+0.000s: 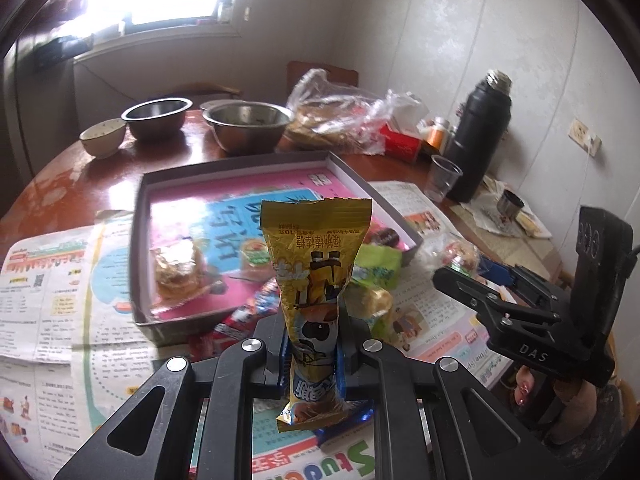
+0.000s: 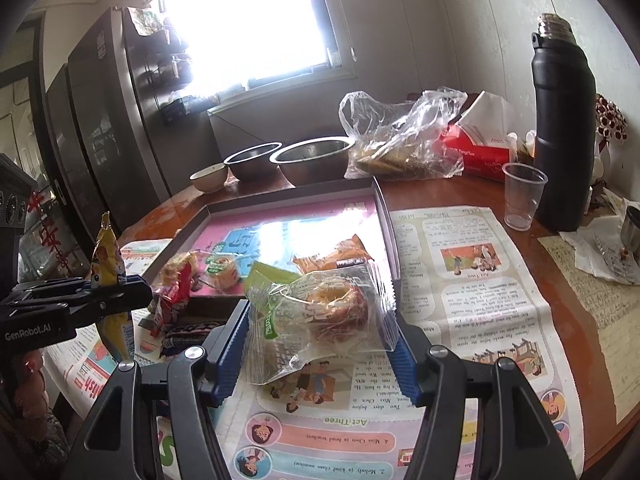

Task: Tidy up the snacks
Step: 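Lift and carry the yellow bar and round pastry over the gray tray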

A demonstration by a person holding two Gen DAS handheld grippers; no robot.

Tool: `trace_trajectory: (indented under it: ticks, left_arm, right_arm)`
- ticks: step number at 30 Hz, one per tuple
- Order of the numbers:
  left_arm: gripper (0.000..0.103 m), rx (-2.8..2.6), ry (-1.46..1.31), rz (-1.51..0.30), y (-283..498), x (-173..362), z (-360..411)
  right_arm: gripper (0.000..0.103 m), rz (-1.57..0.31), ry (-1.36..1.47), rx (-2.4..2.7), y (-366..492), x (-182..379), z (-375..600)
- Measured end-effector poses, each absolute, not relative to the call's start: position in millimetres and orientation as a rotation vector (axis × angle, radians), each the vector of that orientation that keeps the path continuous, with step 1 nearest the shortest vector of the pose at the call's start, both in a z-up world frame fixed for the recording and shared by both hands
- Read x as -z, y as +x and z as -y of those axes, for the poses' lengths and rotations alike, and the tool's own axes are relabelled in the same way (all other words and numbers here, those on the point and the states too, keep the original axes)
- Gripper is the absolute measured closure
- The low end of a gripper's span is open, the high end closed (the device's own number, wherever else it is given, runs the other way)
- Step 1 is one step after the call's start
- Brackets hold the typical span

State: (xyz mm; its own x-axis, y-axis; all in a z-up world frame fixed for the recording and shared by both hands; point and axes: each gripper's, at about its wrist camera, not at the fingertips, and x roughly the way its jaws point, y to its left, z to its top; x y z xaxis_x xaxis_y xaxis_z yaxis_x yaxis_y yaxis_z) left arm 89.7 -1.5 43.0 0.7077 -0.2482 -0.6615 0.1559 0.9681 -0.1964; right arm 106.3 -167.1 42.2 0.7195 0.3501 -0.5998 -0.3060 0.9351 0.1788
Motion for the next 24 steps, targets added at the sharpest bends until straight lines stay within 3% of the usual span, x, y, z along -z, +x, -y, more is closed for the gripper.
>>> trace_trajectory:
  ticks: [24]
  left_arm:
    - [0.086,0.099,-0.231,-0.675,110,-61,-61]
  right_arm:
    - [0.04,-0.643,0.042,-0.394,125,-59,142]
